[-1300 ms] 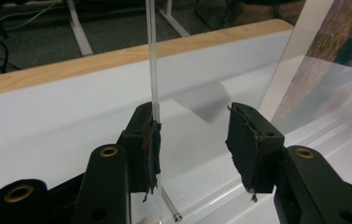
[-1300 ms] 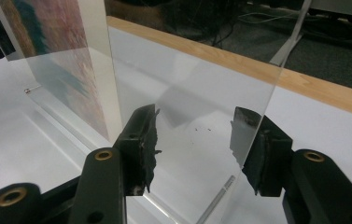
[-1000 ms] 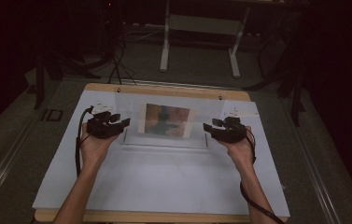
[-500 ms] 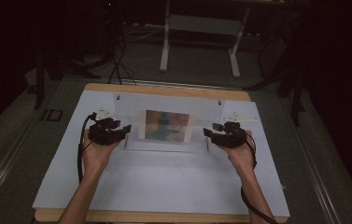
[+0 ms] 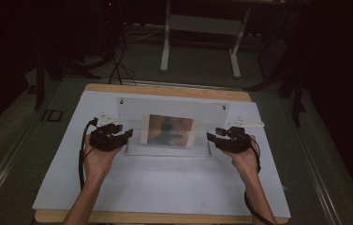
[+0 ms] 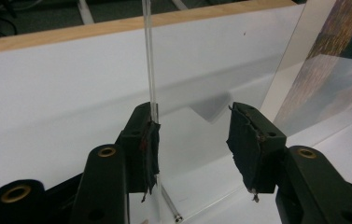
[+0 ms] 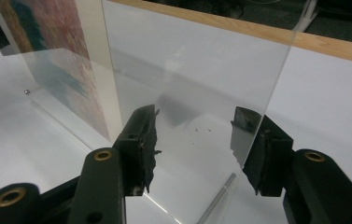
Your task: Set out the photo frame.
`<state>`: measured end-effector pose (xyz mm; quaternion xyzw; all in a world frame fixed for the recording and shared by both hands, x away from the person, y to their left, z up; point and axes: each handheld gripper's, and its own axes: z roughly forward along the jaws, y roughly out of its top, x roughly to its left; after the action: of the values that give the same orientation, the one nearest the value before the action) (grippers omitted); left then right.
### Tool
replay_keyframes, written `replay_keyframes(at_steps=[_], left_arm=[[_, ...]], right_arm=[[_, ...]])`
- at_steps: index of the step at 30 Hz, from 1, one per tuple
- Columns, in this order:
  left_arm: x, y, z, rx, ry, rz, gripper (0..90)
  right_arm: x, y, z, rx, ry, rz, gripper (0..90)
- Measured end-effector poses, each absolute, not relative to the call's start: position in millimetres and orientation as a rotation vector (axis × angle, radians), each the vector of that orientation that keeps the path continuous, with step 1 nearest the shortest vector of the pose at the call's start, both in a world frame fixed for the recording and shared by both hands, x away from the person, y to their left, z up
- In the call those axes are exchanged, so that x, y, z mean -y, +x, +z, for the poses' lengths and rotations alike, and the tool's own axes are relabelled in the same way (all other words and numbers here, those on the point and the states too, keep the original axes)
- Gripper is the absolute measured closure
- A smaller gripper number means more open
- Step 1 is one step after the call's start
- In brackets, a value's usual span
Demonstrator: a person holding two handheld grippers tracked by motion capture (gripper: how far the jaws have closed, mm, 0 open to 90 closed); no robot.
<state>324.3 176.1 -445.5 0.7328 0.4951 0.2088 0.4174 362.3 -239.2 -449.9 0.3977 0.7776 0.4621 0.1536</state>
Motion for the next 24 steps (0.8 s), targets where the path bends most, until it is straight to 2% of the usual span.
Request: replay_keyframes(at_steps=[24], left_arm=[[-180.7, 321.1, -451.4, -1.214, 1.831, 0.519, 52.9]], right_arm=[[239.2, 355.5, -456.3, -2.208, 1.117, 1.357, 49.0]])
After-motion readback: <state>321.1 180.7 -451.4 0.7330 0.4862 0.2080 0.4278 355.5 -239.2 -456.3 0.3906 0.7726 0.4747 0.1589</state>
